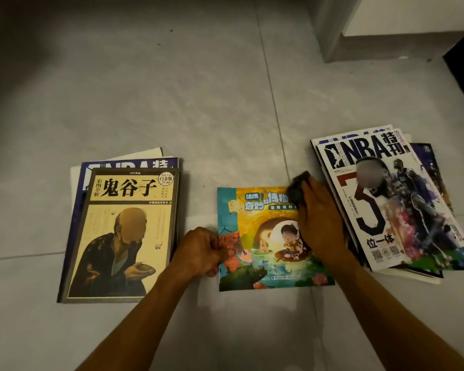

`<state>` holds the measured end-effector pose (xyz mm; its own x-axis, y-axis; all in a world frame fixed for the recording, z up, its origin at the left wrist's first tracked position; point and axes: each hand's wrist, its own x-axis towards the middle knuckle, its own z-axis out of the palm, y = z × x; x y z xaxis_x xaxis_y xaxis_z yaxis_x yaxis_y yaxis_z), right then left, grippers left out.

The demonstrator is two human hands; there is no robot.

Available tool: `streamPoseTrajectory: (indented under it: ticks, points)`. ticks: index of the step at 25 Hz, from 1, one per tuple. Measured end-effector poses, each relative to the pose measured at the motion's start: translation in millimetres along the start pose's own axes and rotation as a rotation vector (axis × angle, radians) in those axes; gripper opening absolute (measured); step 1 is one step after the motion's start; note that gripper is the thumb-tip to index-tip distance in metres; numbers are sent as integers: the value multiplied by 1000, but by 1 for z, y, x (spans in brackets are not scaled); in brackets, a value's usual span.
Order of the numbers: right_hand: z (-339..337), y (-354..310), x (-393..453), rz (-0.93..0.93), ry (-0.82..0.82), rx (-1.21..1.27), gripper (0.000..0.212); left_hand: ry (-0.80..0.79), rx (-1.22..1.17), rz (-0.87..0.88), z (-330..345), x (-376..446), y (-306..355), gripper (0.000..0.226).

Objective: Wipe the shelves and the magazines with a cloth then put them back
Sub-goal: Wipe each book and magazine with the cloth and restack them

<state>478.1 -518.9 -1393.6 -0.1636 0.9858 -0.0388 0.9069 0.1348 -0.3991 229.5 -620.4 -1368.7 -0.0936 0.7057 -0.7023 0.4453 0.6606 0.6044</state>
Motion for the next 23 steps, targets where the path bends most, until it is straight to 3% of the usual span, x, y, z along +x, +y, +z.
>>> streamPoseTrajectory:
  ticks: [6,8,10,13,15,17,20,23]
  points:
    - [6,-3,-145,-14,-26,-176,97,0,43,27,0,1,-2,21]
    - [18,-16,-137,78,-69,-214,95,0,69,18,0,2,-1,21]
    - [32,-64,-111,43,-169,-195,96,7,93,23,2,-1,1,19]
    - [44,-116,-90,-172,-186,-46,85,96,177,124,4,-14,1,11]
    - [42,-103,-88,-298,-165,64,62,138,127,187,10,-20,-3,10]
    - [32,-76,-80,-372,-121,-11,46,183,-45,166,16,-30,-6,12]
    - [2,-54,-52,-177,-59,65,40,297,-237,169,29,-40,2,11]
    - [-51,-82,-30,-135,138,308,33,471,-164,318,25,-55,31,7]
